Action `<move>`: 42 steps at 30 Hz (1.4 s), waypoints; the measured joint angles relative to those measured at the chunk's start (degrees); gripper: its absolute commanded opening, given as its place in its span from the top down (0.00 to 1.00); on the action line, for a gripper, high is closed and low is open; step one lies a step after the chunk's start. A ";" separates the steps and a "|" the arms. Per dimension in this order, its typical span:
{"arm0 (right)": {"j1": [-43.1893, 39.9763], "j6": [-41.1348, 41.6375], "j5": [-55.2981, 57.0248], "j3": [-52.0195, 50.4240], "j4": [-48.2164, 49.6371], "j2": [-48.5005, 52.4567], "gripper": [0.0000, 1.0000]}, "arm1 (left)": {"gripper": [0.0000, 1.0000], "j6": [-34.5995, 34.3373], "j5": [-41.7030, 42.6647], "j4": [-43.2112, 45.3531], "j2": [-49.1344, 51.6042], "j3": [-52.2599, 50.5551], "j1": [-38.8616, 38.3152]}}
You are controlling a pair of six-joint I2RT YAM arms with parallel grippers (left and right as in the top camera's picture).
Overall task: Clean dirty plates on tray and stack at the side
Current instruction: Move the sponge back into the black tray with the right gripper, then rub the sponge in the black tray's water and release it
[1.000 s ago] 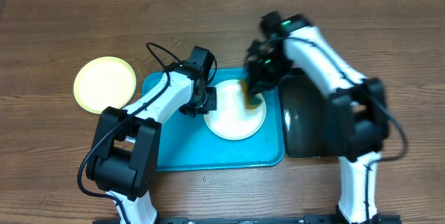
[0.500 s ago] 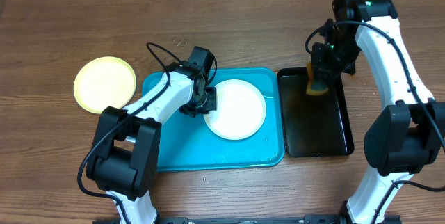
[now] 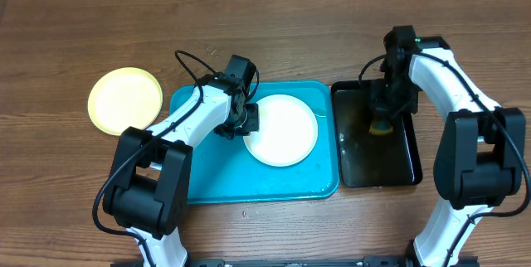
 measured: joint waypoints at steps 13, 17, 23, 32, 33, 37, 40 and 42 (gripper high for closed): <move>-0.26 0.48 0.39 -0.17 0.63 0.00 0.34 | 0.92 0.00 0.02 0.00 0.00 0.00 0.00; -0.35 0.57 0.63 -0.17 1.01 0.00 0.33 | 0.92 0.00 0.02 0.00 0.00 0.00 0.00; -0.35 0.70 0.61 -3.50 7.91 0.00 0.35 | 0.92 0.00 0.00 0.00 0.00 0.00 0.00; -0.35 0.63 0.70 -7.63 14.25 -0.15 0.28 | 0.92 0.00 0.00 0.00 0.00 0.00 0.00; -0.35 0.98 0.09 -7.63 14.27 -0.15 0.20 | 0.92 0.00 0.02 0.00 0.00 0.00 0.00; -0.22 0.81 -1.20 -7.61 14.19 -0.48 0.11 | 0.91 0.00 0.00 0.00 0.00 0.00 0.00; -0.28 0.66 -1.27 -7.58 12.46 -0.50 0.92 | 0.91 0.00 0.00 0.00 0.00 0.00 0.00; -0.28 0.74 -1.36 -7.67 10.51 -0.48 0.83 | 0.91 0.00 0.02 0.00 0.00 0.00 0.00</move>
